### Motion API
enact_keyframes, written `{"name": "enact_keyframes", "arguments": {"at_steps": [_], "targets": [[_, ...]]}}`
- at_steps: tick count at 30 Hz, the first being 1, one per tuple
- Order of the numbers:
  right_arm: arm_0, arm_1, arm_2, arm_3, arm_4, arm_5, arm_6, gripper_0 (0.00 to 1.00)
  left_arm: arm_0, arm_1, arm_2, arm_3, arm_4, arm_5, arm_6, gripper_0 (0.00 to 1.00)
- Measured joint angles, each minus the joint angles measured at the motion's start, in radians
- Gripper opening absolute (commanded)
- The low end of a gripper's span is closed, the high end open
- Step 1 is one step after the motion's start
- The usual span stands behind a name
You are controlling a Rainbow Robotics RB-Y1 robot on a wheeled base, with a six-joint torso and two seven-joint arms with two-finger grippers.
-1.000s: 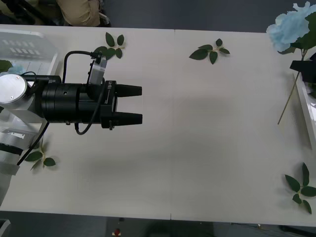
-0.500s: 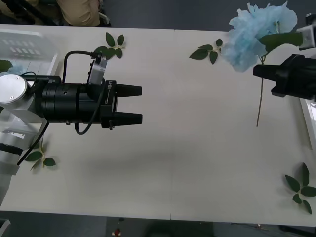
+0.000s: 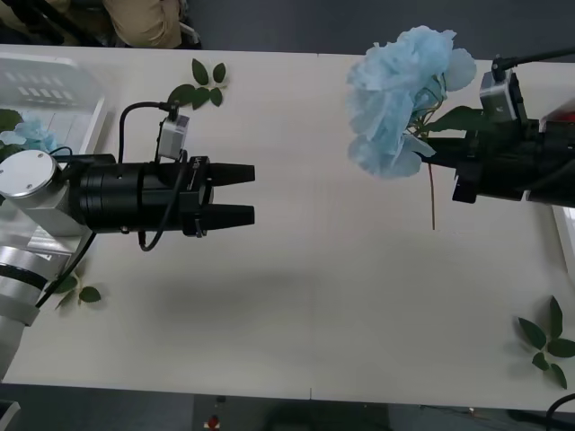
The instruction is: Put the red flowers into the right box and the blue flowers into the left box
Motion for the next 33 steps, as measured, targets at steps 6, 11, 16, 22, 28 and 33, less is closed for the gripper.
{"name": "enact_keyframes", "arguments": {"at_steps": [6, 11, 16, 22, 28, 33], "targets": [[0.000, 0.096, 0.000, 0.000, -0.057, 0.000, 0.077, 0.00, -0.006, 0.000, -0.047, 0.000, -0.029, -0.091, 0.000, 1.00], [0.000, 0.160, 0.004, 0.000, -0.100, 0.000, 0.079, 0.00, -0.022, 0.000, -0.134, 0.000, -0.029, -0.202, 0.000, 1.00], [0.000, 0.209, 0.031, 0.000, -0.125, -0.002, 0.080, 0.00, -0.055, -0.019, -0.200, 0.007, -0.029, -0.289, 0.000, 1.00], [0.000, 0.222, 0.114, 0.000, -0.128, -0.056, 0.094, 0.00, -0.122, -0.083, -0.254, 0.097, 0.003, -0.333, 0.000, 1.00], [0.000, 0.222, 0.156, 0.000, -0.127, -0.114, 0.100, 0.00, -0.188, -0.131, -0.273, 0.186, 0.008, -0.333, 0.000, 1.00], [0.000, 0.222, 0.146, 0.000, -0.127, -0.114, 0.100, 0.00, -0.199, -0.135, -0.273, 0.193, 0.008, -0.333, 0.000, 1.00]]}}
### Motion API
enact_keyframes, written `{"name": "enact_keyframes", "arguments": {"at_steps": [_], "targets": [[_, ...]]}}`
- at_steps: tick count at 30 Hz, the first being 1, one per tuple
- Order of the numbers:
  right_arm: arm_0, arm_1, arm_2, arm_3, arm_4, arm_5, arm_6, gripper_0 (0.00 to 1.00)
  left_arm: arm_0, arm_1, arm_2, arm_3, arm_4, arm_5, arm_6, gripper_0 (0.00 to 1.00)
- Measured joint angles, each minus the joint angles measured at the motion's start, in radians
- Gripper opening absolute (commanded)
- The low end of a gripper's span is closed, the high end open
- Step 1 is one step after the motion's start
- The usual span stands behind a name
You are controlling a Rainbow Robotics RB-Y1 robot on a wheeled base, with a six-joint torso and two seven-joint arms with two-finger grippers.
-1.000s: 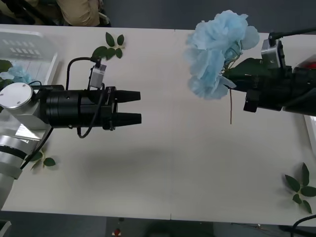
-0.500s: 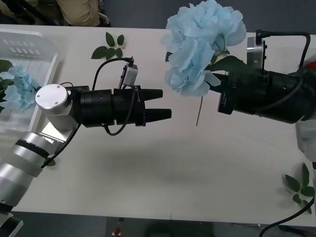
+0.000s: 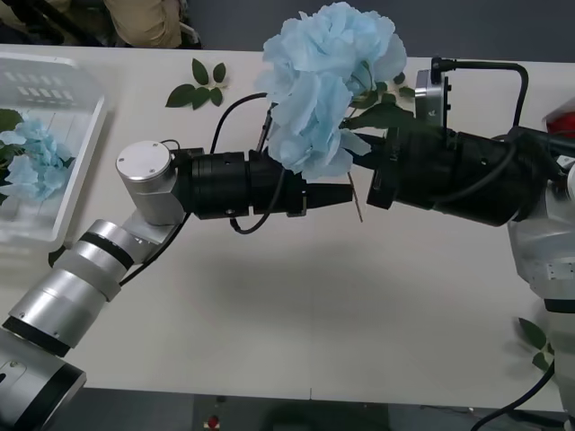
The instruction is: Put the red flowers into the right box and the blue flowers into the left box
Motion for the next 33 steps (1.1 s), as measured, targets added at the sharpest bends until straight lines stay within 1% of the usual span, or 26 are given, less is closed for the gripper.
{"name": "enact_keyframes", "arguments": {"at_steps": [8, 12, 19, 27, 28, 29, 31, 32, 33], "targets": [[0.000, 0.000, -0.004, 0.000, 0.001, 0.000, 0.000, 0.00, 0.000, 0.000, -0.005, 0.000, 0.000, 0.000, 0.000, 1.00], [0.000, 0.000, -0.004, 0.000, 0.002, 0.000, 0.000, 0.00, 0.000, 0.000, -0.037, 0.000, 0.003, -0.001, 0.000, 1.00], [0.000, 0.000, -0.004, 0.000, 0.002, 0.000, 0.000, 0.00, 0.000, 0.000, -0.097, 0.000, 0.062, -0.006, 0.000, 1.00], [0.000, 0.000, -0.003, 0.000, 0.002, 0.000, 0.000, 0.00, 0.000, 0.000, -0.110, 0.000, 0.113, -0.002, 0.000, 1.00], [0.000, 0.000, -0.003, 0.000, 0.002, 0.000, 0.000, 0.00, 0.000, 0.000, -0.110, 0.000, 0.117, -0.002, 0.000, 0.85], [0.000, 0.000, -0.003, 0.000, 0.002, 0.000, 0.000, 0.00, 0.000, 0.000, -0.110, 0.000, 0.119, -0.002, 0.000, 0.66], [0.000, 0.000, -0.003, 0.000, 0.002, 0.000, 0.000, 0.00, 0.000, 0.000, -0.110, 0.000, 0.119, 0.000, 0.000, 0.21], [0.000, 0.000, -0.003, 0.000, 0.002, 0.000, 0.000, 0.00, 0.000, 0.000, -0.110, 0.000, 0.119, 0.004, 0.000, 0.07], [0.000, 0.000, -0.003, 0.000, 0.002, 0.000, 0.000, 0.00, 0.000, 0.000, -0.110, 0.000, 0.119, 0.007, 0.000, 0.00]]}}
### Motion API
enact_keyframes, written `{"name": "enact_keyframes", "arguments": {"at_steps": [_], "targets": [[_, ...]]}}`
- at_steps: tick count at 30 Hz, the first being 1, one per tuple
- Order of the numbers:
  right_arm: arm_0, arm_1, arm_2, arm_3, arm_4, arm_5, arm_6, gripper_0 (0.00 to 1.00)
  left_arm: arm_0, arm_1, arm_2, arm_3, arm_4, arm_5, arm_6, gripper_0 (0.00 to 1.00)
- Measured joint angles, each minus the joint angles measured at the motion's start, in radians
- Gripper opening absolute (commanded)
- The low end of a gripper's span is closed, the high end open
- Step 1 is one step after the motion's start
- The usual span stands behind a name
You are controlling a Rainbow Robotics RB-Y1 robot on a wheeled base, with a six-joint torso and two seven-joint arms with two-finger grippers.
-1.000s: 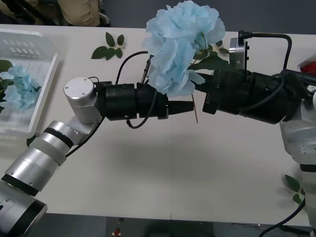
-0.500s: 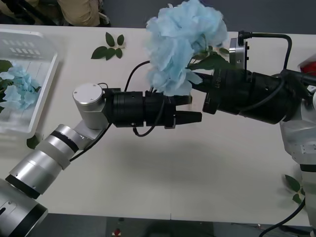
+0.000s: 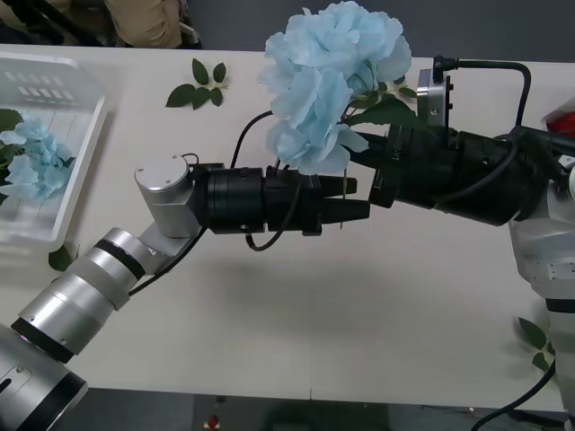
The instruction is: Put the red flowers into the right box and the blue flowers into the left box
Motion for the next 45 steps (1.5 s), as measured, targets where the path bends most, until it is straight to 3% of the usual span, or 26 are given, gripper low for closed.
{"name": "enact_keyframes", "arguments": {"at_steps": [21, 22, 25, 27, 30, 35, 45], "targets": [[0.000, 0.000, 0.000, 0.000, 0.007, -0.015, 0.000, 0.00, 0.000, 0.000, 0.000, -0.001, 0.025, 0.001, 0.000, 0.00], [0.000, 0.000, 0.000, 0.000, 0.007, -0.015, 0.000, 0.09, 0.000, 0.000, 0.000, -0.001, 0.025, 0.001, 0.000, 0.00], [0.000, 0.000, 0.000, 0.000, 0.007, -0.014, 0.000, 0.53, 0.000, 0.000, 0.000, -0.001, 0.025, 0.001, 0.000, 0.00], [0.000, 0.000, 0.000, 0.000, 0.007, -0.014, 0.000, 0.75, 0.000, 0.000, 0.000, -0.001, 0.025, 0.001, 0.000, 0.00], [0.000, 0.000, 0.000, 0.000, 0.007, -0.014, 0.000, 0.91, 0.000, 0.000, 0.000, -0.001, 0.025, 0.001, 0.000, 0.00], [0.000, 0.000, 0.000, 0.000, 0.007, -0.014, 0.000, 1.00, 0.000, 0.000, 0.000, -0.001, 0.025, 0.000, 0.000, 0.00], [0.000, 0.000, 0.000, 0.000, 0.007, -0.010, 0.000, 1.00, 0.000, 0.074, 0.000, -0.001, 0.042, -0.014, 0.000, 0.00]]}}
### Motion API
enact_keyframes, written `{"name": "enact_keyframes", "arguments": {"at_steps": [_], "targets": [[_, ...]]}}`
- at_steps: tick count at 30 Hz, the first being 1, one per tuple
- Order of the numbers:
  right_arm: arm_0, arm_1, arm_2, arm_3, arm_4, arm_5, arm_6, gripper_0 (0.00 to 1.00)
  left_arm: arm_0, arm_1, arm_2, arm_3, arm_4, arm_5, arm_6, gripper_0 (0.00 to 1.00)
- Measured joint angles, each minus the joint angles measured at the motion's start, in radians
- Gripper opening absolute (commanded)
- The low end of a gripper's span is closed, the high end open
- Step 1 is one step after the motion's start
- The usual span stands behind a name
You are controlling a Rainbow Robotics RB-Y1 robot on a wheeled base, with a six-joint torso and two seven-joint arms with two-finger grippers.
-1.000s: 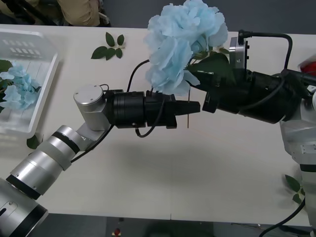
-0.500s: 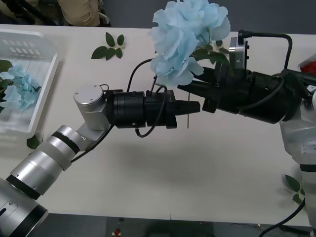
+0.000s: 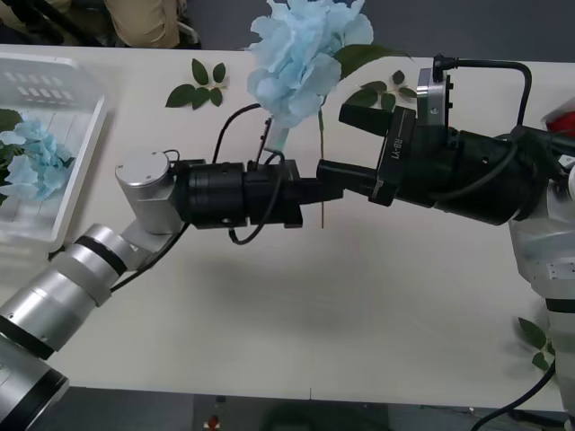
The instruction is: Put the red flowers into the right box and the blue flowers into the left box
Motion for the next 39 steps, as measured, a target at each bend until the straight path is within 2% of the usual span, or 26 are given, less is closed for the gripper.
{"name": "enact_keyframes", "arguments": {"at_steps": [8, 11, 16, 20, 23, 31, 39], "targets": [[-0.001, 0.000, -0.031, 0.000, 0.000, 0.063, 0.000, 1.00, 0.001, 0.265, 0.000, 0.004, 0.062, -0.019, 0.000, 0.00], [-0.001, -0.004, -0.060, 0.000, 0.000, 0.090, 0.000, 1.00, 0.002, 0.351, 0.000, 0.058, 0.114, -0.018, 0.000, 0.00], [-0.001, -0.078, -0.066, 0.000, -0.001, 0.122, 0.000, 1.00, 0.023, 0.413, 0.010, 0.225, 0.220, -0.017, 0.000, 0.00], [-0.001, -0.144, -0.050, 0.000, 0.007, 0.132, 0.000, 1.00, 0.058, 0.424, 0.089, 0.300, 0.215, -0.018, 0.000, 0.00], [-0.001, -0.175, -0.049, 0.000, 0.046, 0.194, 0.000, 1.00, 0.060, 0.440, 0.154, 0.344, 0.150, -0.018, 0.000, 0.00], [0.031, -0.213, -0.049, 0.000, 0.051, 0.217, 0.000, 1.00, 0.047, 0.551, 0.211, 0.378, -0.053, -0.002, 0.000, 0.00], [0.116, -0.215, -0.050, 0.000, 0.044, 0.223, 0.000, 1.00, 0.046, 0.586, 0.407, 0.378, -0.437, 0.036, 0.000, 0.00]]}}
